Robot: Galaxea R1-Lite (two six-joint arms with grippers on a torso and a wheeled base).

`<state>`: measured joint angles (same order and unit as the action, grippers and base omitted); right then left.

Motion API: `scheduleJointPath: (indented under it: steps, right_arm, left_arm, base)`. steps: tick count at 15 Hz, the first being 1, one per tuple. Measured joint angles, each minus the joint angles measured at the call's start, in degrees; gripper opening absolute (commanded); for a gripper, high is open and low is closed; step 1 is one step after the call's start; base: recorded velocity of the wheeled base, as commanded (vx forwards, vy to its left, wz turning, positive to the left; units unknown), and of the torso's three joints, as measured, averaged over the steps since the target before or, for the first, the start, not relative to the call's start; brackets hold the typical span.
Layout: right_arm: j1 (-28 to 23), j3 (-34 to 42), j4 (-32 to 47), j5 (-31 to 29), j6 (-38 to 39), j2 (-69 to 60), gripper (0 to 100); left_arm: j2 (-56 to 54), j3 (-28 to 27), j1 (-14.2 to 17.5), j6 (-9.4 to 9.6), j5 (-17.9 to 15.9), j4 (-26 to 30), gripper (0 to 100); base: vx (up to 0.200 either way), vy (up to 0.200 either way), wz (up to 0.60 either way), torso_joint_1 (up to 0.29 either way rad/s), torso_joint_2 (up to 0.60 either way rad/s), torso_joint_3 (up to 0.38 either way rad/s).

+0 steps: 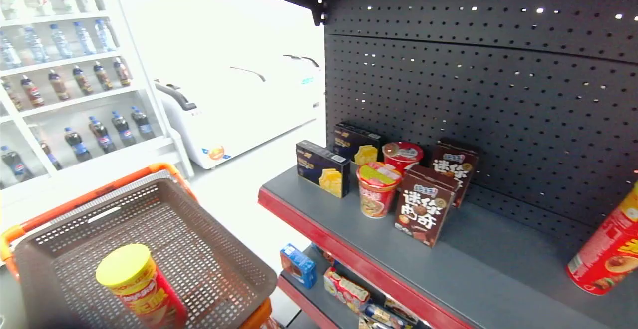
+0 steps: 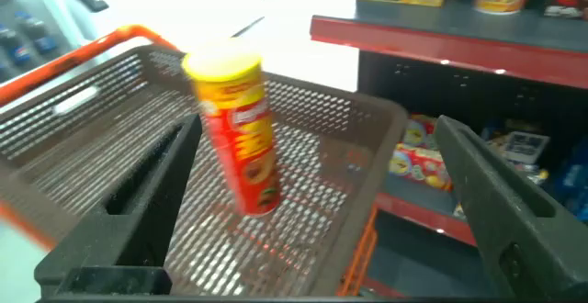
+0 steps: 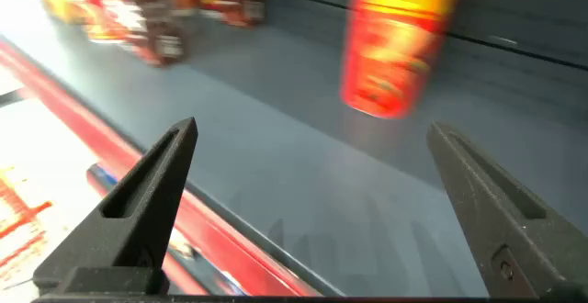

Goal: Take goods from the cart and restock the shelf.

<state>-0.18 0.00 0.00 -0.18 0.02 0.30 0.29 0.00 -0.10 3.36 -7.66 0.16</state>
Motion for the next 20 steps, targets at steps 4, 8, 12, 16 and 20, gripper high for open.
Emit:
scheduleJointPath:
  steps: [4, 8, 12, 16, 20]
  right_arm:
    - [0.0, 0.0, 0.0, 0.0, 0.0, 0.0, 100]
    - [0.0, 0.0, 0.0, 0.0, 0.0, 0.0, 100]
    - [0.1, 0.0, 0.0, 0.0, 0.0, 0.0, 100]
    - [0.0, 0.0, 0.0, 0.0, 0.0, 0.0, 100]
    - [0.1, 0.0, 0.0, 0.0, 0.0, 0.0, 100]
  left_arm:
    - [0.0, 0.0, 0.0, -0.04, 0.0, 0.0, 100]
    - [0.0, 0.0, 0.0, 0.07, 0.1, 0.0, 100]
    - [1.7, -9.4, 0.5, 2.65, 2.7, 4.3, 100]
    - [12.8, -25.5, 3.2, 4.73, 7.3, 18.8, 100]
    - [29.3, -27.3, 3.4, 3.52, 5.9, 15.9, 100]
  base:
    - [0.000, 0.000, 0.00, 0.000, 0.00, 0.000]
    - [0.000, 0.000, 0.00, 0.000, 0.00, 0.000]
    - [0.000, 0.000, 0.00, 0.000, 0.00, 0.000]
    - [0.000, 0.000, 0.00, 0.000, 0.00, 0.000]
    - [0.000, 0.000, 0.00, 0.000, 0.00, 0.000]
